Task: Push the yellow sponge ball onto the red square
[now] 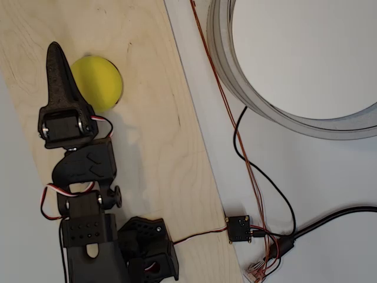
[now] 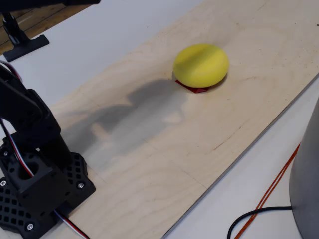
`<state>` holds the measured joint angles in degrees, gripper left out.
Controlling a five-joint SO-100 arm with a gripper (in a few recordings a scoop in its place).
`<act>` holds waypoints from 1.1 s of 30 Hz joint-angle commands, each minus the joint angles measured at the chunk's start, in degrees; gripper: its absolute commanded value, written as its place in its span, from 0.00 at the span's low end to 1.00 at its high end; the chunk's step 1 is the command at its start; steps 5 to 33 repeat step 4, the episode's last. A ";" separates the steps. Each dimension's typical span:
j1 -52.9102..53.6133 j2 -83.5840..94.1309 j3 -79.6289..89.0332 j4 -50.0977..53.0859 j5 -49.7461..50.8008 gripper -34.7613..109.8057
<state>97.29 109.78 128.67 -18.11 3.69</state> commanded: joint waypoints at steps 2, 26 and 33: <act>0.53 2.46 -0.53 -1.85 0.53 0.24; 0.70 2.55 -0.70 -1.85 0.53 0.24; 0.70 2.55 -0.70 -1.85 0.53 0.24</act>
